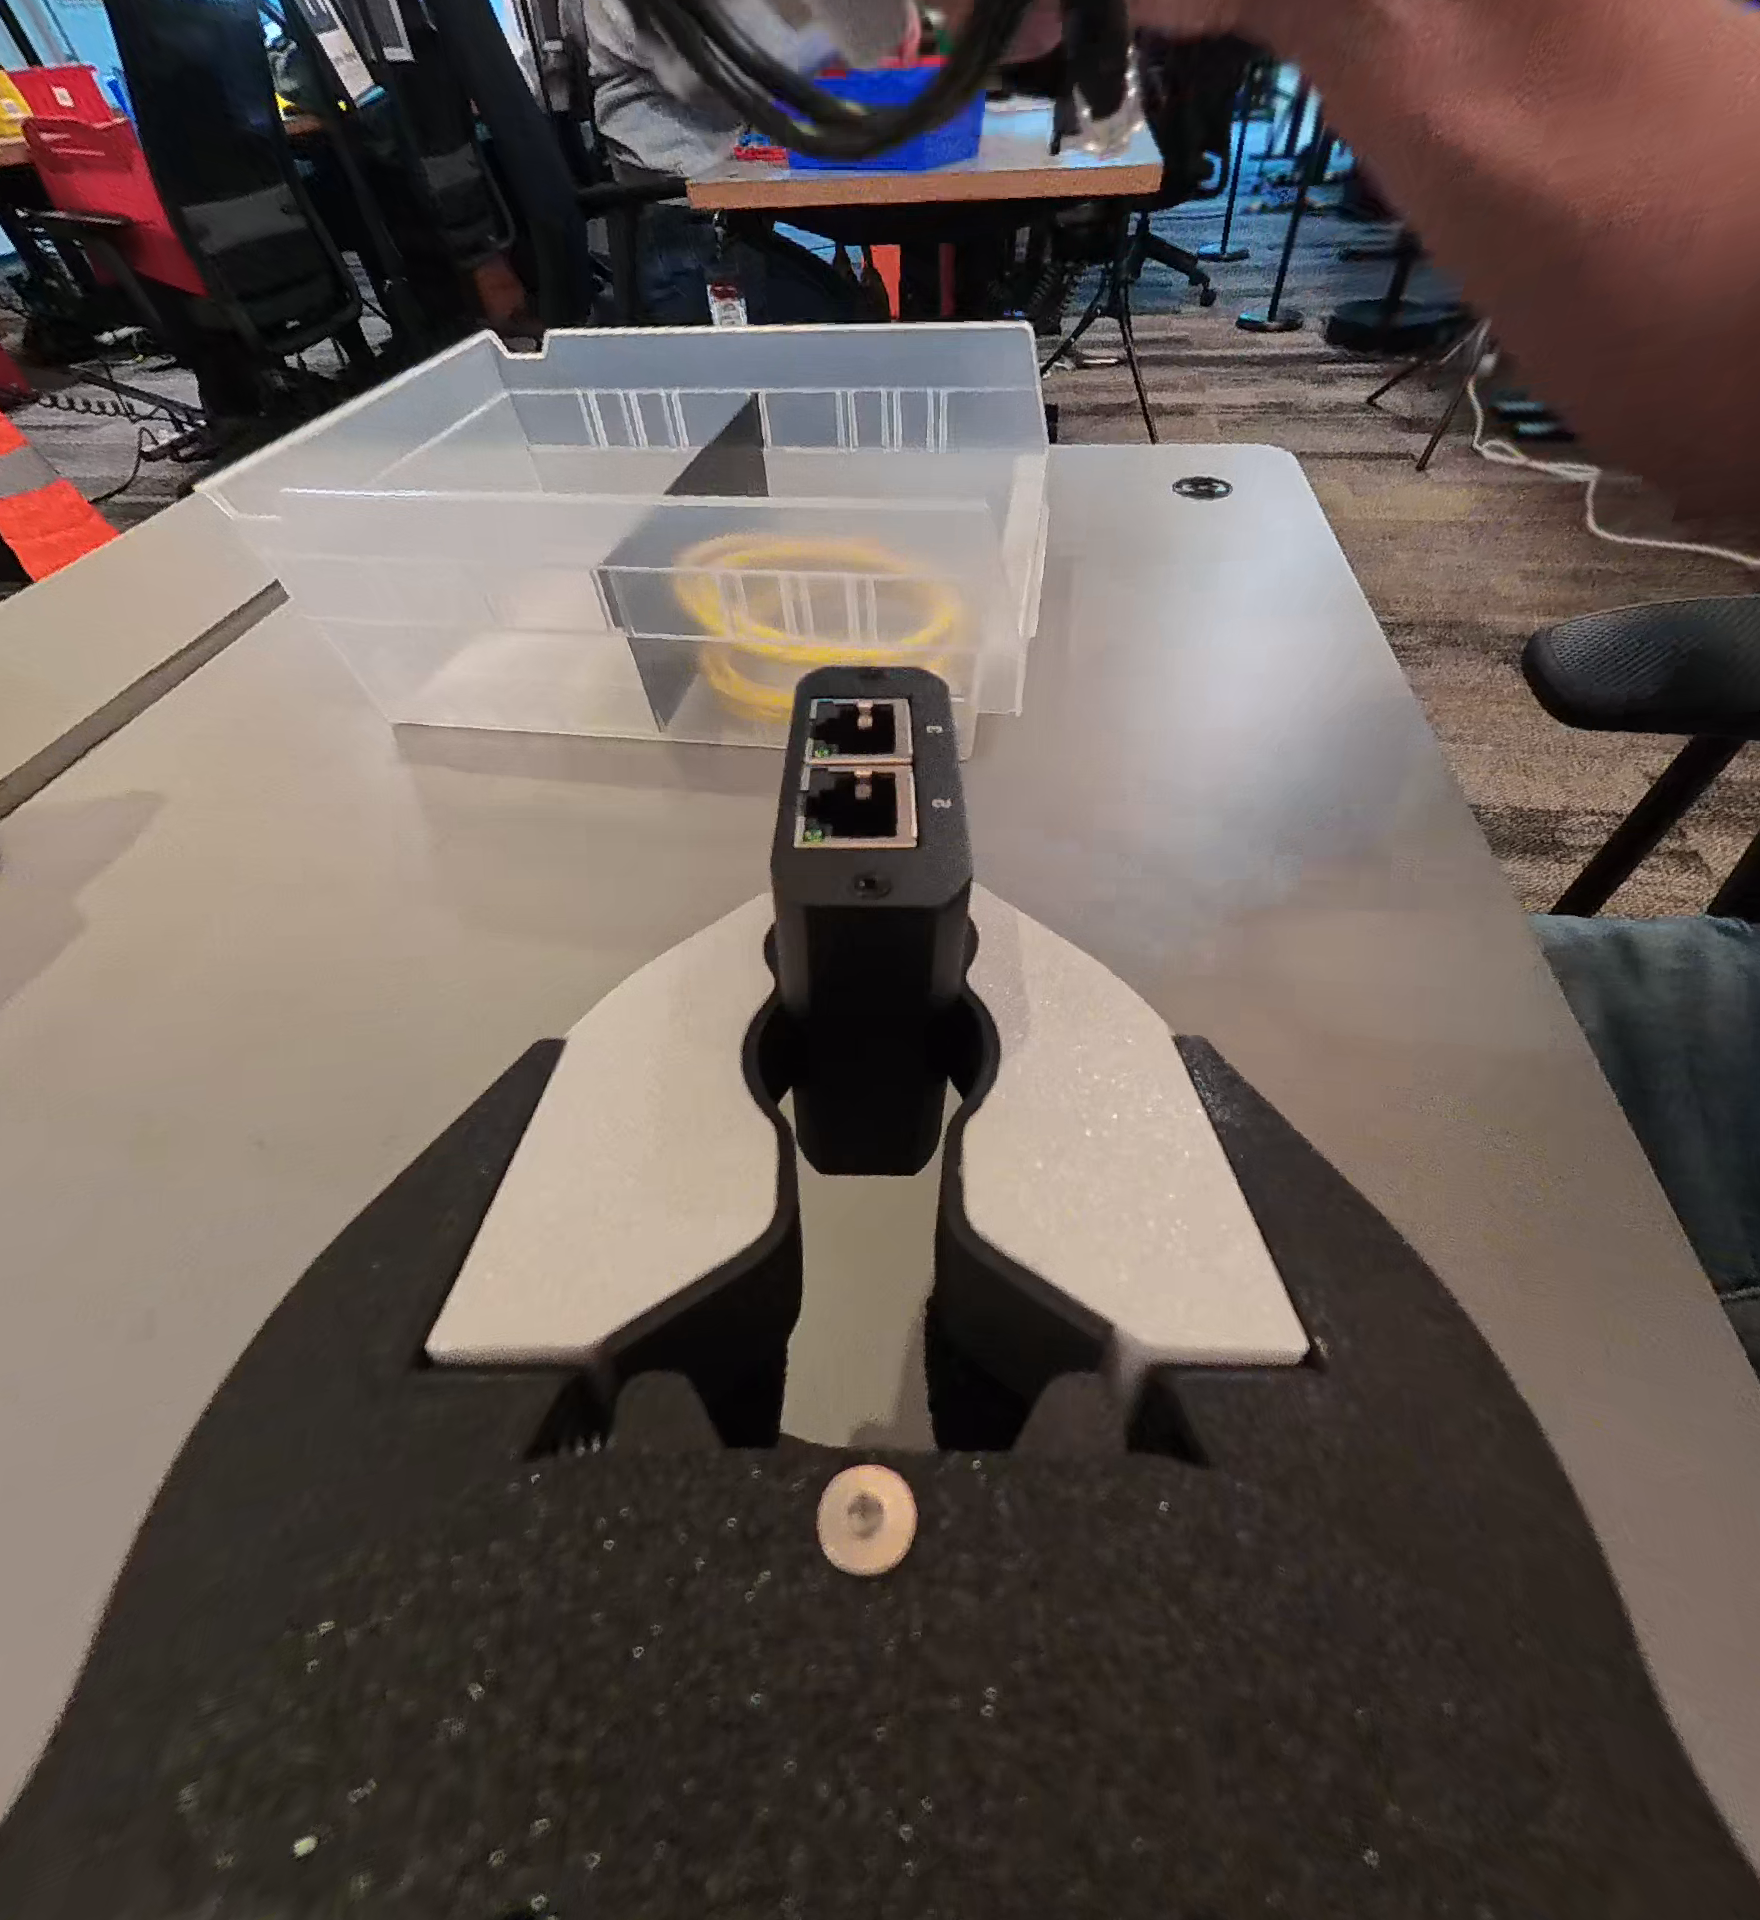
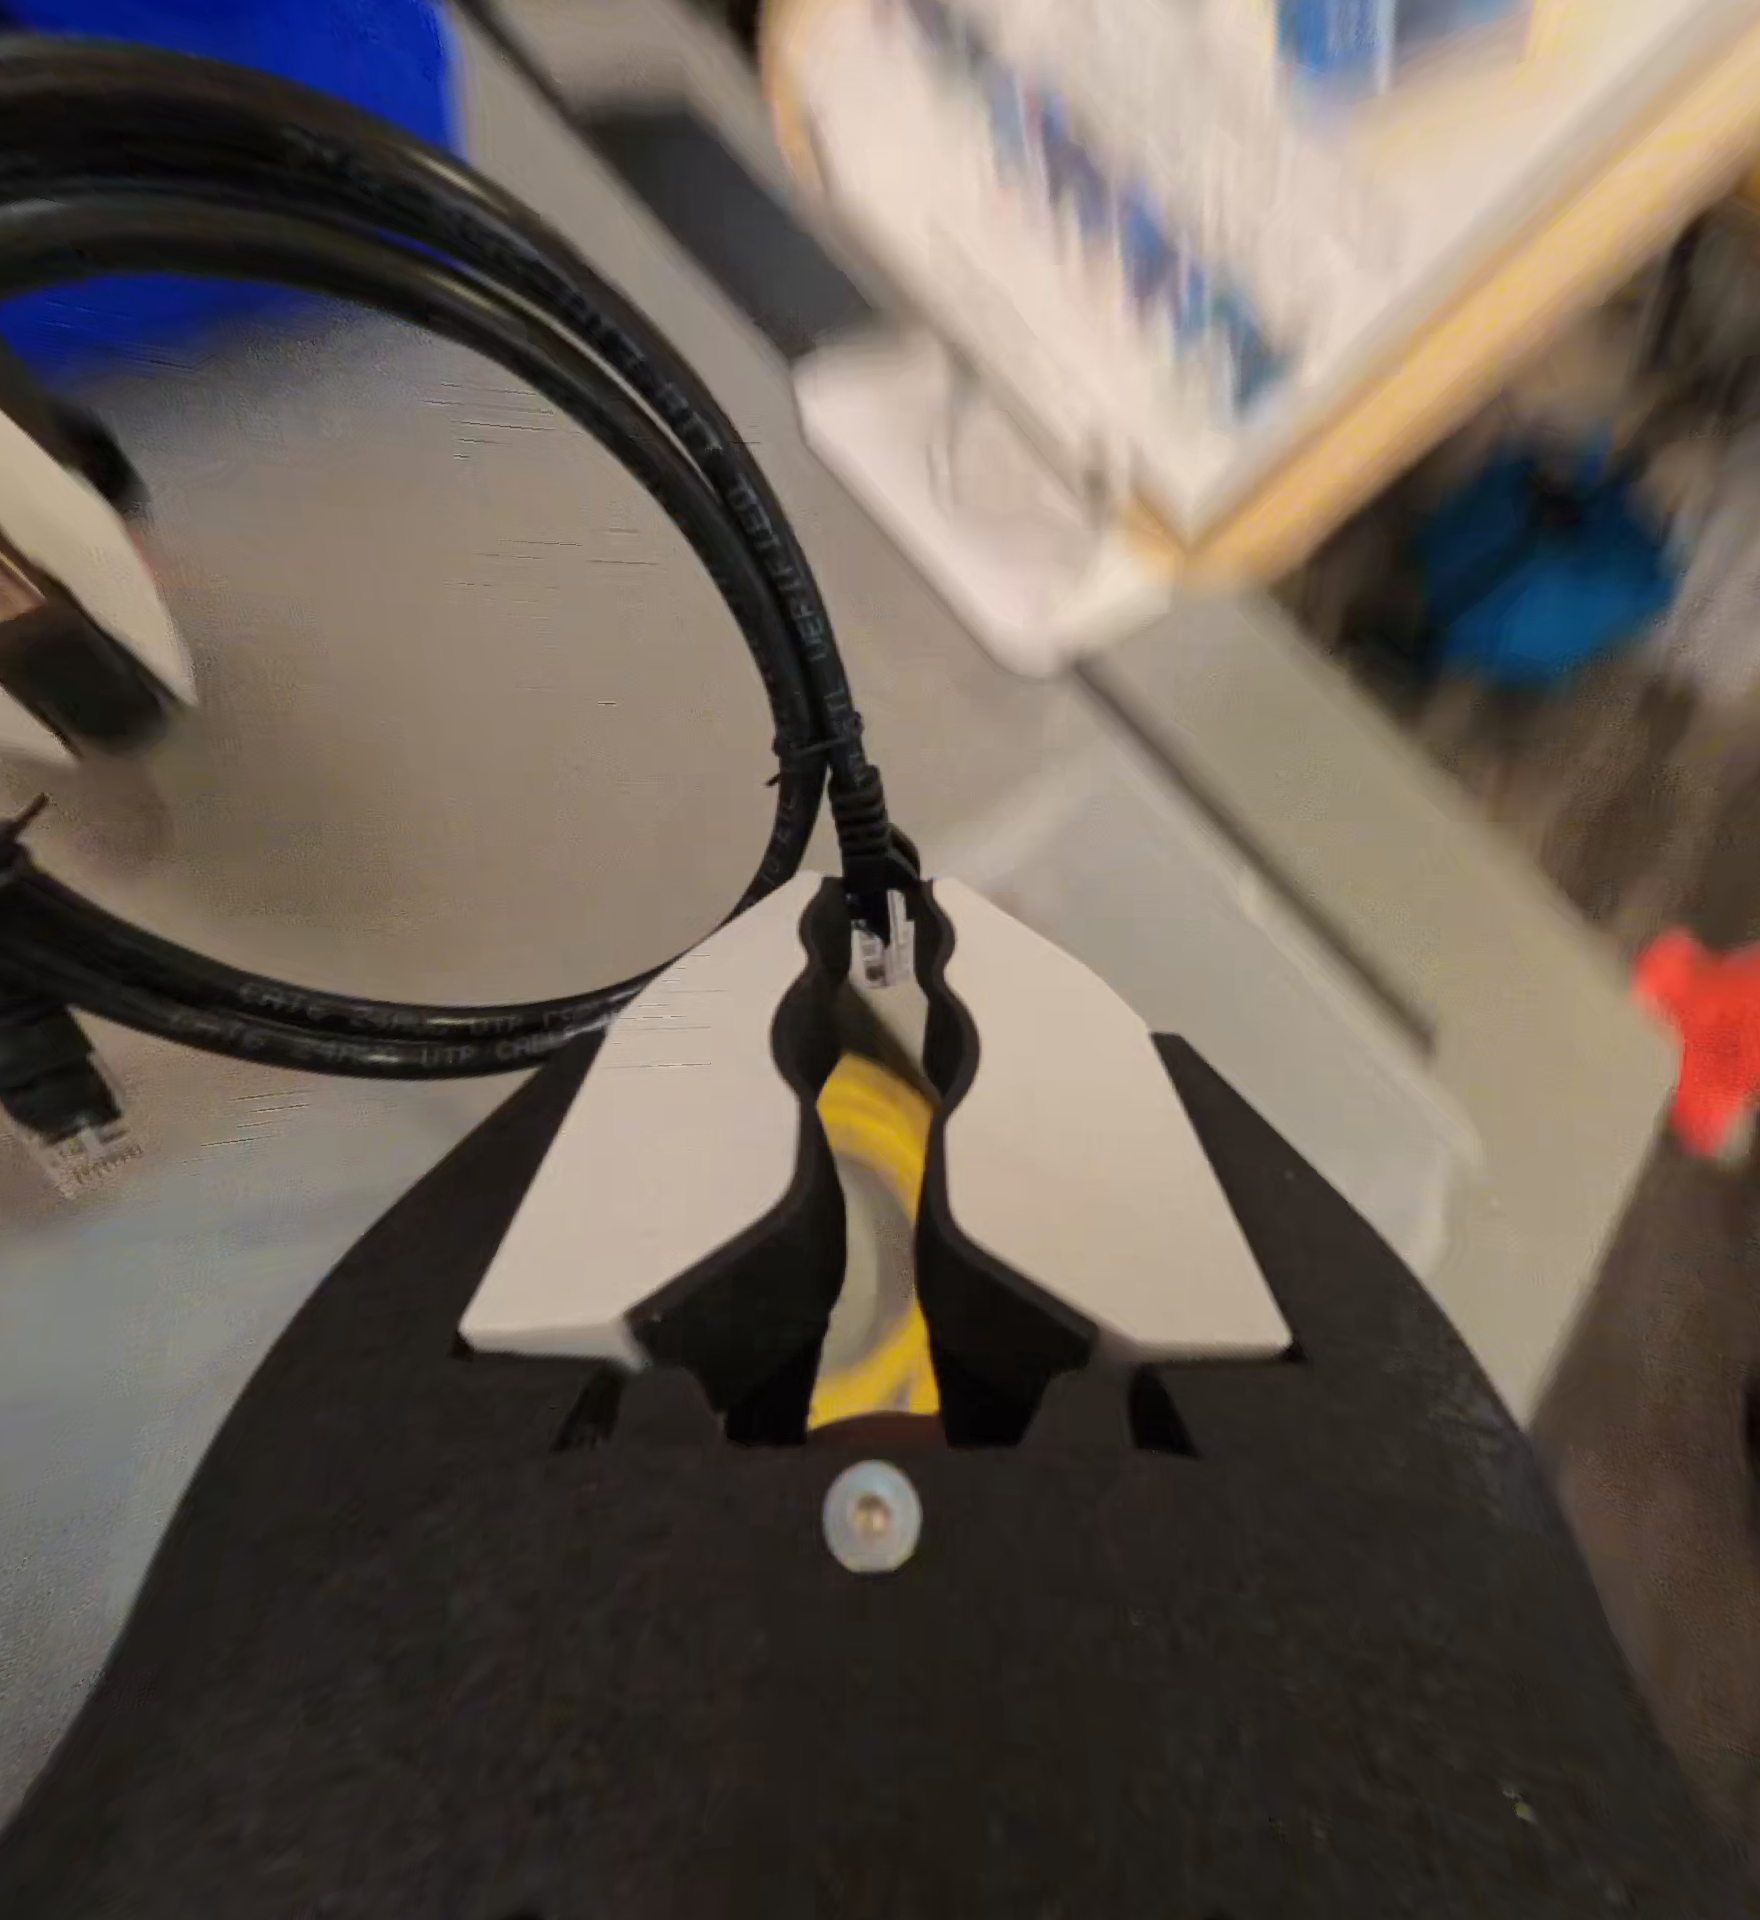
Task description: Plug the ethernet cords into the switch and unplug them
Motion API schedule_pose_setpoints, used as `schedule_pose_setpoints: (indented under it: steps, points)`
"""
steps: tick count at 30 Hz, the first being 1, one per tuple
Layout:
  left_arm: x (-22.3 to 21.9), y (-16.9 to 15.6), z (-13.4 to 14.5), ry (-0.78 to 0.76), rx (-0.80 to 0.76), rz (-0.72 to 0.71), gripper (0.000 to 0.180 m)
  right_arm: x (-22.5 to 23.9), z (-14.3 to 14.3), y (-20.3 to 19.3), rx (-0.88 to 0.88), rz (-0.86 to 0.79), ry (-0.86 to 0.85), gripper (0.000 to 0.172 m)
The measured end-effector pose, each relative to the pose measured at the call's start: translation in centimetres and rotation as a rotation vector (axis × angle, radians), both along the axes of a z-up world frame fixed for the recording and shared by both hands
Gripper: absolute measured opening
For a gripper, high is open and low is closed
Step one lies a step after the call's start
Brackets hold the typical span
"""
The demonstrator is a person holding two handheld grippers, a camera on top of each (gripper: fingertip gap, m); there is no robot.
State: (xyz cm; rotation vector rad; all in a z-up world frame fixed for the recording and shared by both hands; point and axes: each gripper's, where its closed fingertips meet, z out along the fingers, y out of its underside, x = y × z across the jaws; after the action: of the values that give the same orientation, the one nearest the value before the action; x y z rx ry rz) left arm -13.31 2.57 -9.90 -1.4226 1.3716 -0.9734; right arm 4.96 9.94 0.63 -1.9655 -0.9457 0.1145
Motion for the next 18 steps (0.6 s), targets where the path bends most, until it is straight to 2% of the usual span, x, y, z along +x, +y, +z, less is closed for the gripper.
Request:
schedule_pose_setpoints:
  steps: [1, 4, 7, 11, 13, 16, 17, 18]
  points:
    - [0.0, -0.1, 0.0, 0.001, 0.002, 0.000, 0.025, 2.9, -1.5, -0.8, -0.129, -0.077, -0.054, 0.011]
    - [0.2, -0.4, 0.0, 0.005, 0.000, -0.010, 0.025, 11.0, -6.2, -3.1, -0.376, -0.310, -0.323, 0.012]
    - [0.5, -0.9, -0.2, 0.014, -0.002, -0.022, 0.025, 14.2, -10.5, -4.5, -0.547, -0.415, -0.543, 0.012]
    - [0.6, -1.3, -0.2, 0.029, 0.036, -0.023, 0.025, 14.9, -13.8, -3.2, -0.590, -0.538, -0.590, 0.012]
    - [0.6, -1.4, 0.0, 0.026, 0.051, -0.023, 0.025, 17.2, -14.7, -3.9, -0.623, -0.633, -0.735, 0.013]
    - [0.6, -1.5, 0.1, 0.024, 0.053, -0.023, 0.025, 17.7, -15.6, -4.6, -0.654, -0.661, -0.746, 0.013]
    - [0.6, -1.5, 0.1, 0.025, 0.053, -0.024, 0.025, 17.7, -15.7, -4.5, -0.629, -0.658, -0.768, 0.015]
    - [0.6, -1.6, 0.0, 0.027, 0.052, -0.026, 0.025, 18.0, -15.2, -4.4, -0.579, -0.666, -0.821, 0.029]
